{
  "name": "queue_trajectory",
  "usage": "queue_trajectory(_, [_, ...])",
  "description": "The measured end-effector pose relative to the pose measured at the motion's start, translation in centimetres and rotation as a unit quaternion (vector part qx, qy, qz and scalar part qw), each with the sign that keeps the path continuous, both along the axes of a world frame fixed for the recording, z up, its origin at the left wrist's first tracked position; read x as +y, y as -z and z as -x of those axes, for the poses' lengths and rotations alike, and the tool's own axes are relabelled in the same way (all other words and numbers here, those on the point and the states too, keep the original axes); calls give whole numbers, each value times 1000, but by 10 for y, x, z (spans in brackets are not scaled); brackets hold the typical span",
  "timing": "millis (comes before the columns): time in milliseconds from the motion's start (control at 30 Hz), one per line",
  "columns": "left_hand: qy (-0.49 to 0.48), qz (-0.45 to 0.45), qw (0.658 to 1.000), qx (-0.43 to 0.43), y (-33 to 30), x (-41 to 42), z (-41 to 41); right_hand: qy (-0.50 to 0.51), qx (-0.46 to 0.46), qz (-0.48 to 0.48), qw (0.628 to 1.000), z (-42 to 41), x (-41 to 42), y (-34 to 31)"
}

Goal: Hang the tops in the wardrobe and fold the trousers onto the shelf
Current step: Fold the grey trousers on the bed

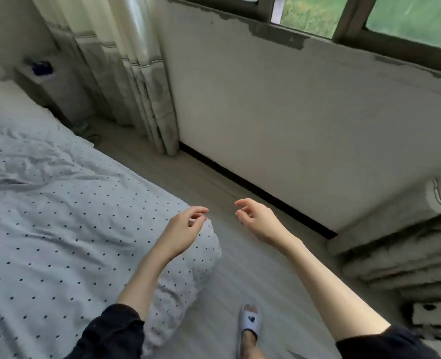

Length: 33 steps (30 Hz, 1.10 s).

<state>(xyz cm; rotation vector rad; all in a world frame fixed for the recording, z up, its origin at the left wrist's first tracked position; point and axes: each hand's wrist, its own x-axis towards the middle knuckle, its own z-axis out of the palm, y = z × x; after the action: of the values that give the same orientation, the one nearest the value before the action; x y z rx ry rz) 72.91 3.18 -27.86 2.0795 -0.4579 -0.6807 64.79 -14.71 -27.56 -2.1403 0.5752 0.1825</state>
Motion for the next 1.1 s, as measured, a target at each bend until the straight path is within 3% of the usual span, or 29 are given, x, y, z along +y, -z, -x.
queue_trajectory(267, [-137,-2,991,-8,-10,-39,-115,-98,4,-20,995,-155,-81,-10])
queue_trajectory(567, [-224,26,974,-18,2,-78,-276,-218,-18,-23,976,-360,-104,-14])
queue_trajectory(733, [-301,55,950,-67,-24,-69,-425,-312,-44,-1,949,-533,-74,-48])
queue_trajectory(900, [-364,21,929,-64,-28,-32,-498,-390,-61,-9,919,-649,-40,-53])
queue_trajectory(1033, [-465,2,884,-45,-19,21,-565,-477,-29,-48,877,-762,25,-35])
queue_trajectory(1100, [-474,-20,879,-42,-21,36,-580,-493,-29,-67,867,-780,44,-35])
